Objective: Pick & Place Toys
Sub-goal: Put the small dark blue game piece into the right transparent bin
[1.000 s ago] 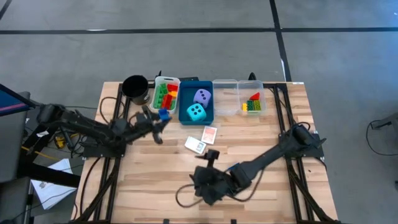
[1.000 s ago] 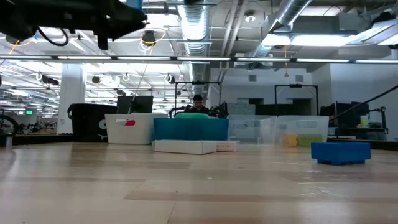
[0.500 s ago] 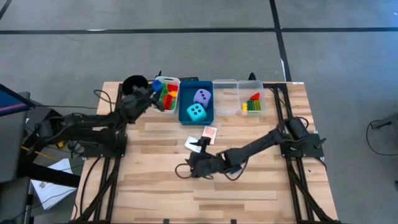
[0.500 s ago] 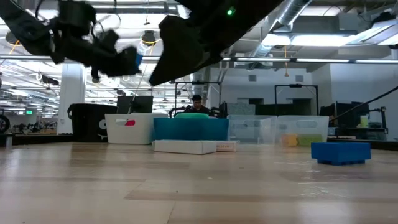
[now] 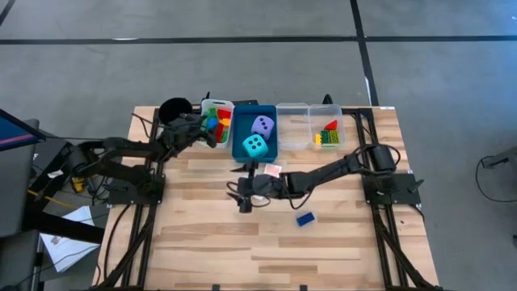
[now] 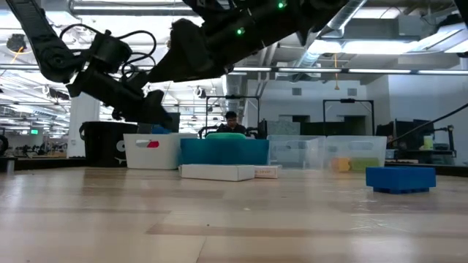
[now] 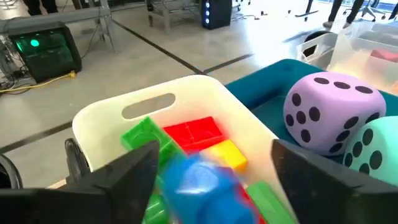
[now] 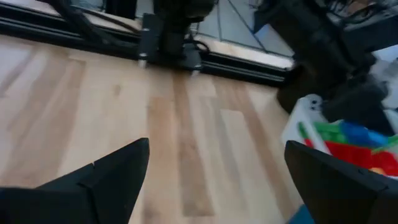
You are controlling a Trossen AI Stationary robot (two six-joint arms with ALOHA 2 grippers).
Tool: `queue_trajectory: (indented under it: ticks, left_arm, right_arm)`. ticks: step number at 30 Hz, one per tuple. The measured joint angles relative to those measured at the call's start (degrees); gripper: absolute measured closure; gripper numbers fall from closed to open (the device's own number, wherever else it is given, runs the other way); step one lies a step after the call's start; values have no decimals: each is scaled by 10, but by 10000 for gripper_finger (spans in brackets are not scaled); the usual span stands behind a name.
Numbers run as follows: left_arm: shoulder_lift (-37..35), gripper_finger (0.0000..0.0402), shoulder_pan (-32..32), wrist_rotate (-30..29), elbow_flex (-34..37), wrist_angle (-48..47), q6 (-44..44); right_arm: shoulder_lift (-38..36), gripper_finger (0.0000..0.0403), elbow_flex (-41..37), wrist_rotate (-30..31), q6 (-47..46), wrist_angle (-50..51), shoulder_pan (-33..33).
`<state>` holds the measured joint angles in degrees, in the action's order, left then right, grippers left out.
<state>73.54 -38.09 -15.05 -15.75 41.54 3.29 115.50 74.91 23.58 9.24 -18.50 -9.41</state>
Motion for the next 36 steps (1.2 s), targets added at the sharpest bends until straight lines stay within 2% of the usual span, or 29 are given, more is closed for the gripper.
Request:
queue_trajectory:
  ticks: [3, 7, 12, 16, 24, 36]
  left_arm:
    - [-7, 62, 2, 15, 0, 0, 2]
    - [-27, 31, 2, 101, 0, 0, 34]
    - [-44, 22, 24, 256, 0, 1, 94]
    - [-47, 26, 76, 308, 0, 0, 110]
    - [-46, 34, 229, 300, 0, 13, 112]
    - [-46, 39, 422, 154, 0, 46, 111]
  right_arm:
    - [0, 35, 0, -11, 15, -5, 10]
    - [0, 35, 0, -15, 27, -5, 13]
    - [0, 35, 0, -18, 30, -4, 7]
    - [0, 35, 0, -26, 28, 2, -7]
    - [0, 35, 0, -28, 13, 23, -42]
    - [0, 35, 1, -25, -79, 66, -119]
